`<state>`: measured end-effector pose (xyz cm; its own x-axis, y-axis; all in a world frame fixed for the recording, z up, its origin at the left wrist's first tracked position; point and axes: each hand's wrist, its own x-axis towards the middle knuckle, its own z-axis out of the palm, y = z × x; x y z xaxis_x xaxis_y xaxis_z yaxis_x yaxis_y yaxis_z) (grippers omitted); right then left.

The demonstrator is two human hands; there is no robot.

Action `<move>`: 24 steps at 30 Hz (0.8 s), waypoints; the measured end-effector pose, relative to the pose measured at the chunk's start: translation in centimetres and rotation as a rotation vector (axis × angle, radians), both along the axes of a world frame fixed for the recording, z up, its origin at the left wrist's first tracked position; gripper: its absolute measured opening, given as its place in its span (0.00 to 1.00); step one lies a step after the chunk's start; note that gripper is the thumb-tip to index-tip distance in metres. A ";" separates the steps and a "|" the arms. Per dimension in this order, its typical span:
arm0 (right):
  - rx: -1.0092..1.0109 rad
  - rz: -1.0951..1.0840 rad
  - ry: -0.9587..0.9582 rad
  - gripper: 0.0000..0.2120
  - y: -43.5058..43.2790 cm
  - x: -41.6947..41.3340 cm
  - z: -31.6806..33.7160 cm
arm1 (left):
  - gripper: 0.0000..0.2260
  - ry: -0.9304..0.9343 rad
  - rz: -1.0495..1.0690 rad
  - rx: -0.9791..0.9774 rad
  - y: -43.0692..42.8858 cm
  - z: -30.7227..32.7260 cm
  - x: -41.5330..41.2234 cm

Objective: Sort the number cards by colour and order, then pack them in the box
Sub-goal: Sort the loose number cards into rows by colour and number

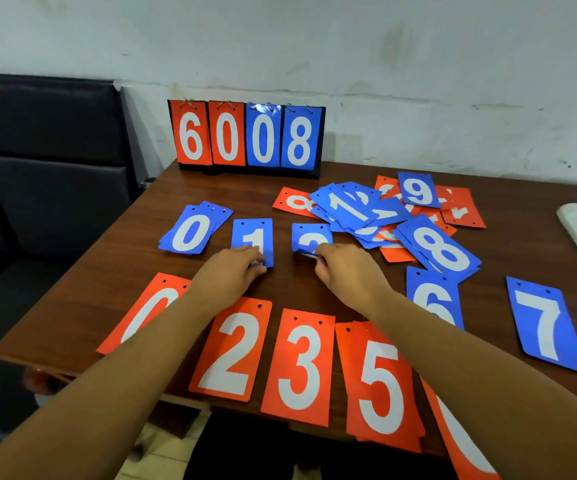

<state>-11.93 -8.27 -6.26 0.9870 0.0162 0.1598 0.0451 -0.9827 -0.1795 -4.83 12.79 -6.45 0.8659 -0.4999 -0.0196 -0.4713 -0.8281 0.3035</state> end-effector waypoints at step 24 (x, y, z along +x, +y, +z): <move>0.106 -0.339 0.182 0.29 -5.9 5.1 1.1 | 0.25 -0.161 -0.078 0.144 -1.6 -1.3 0.2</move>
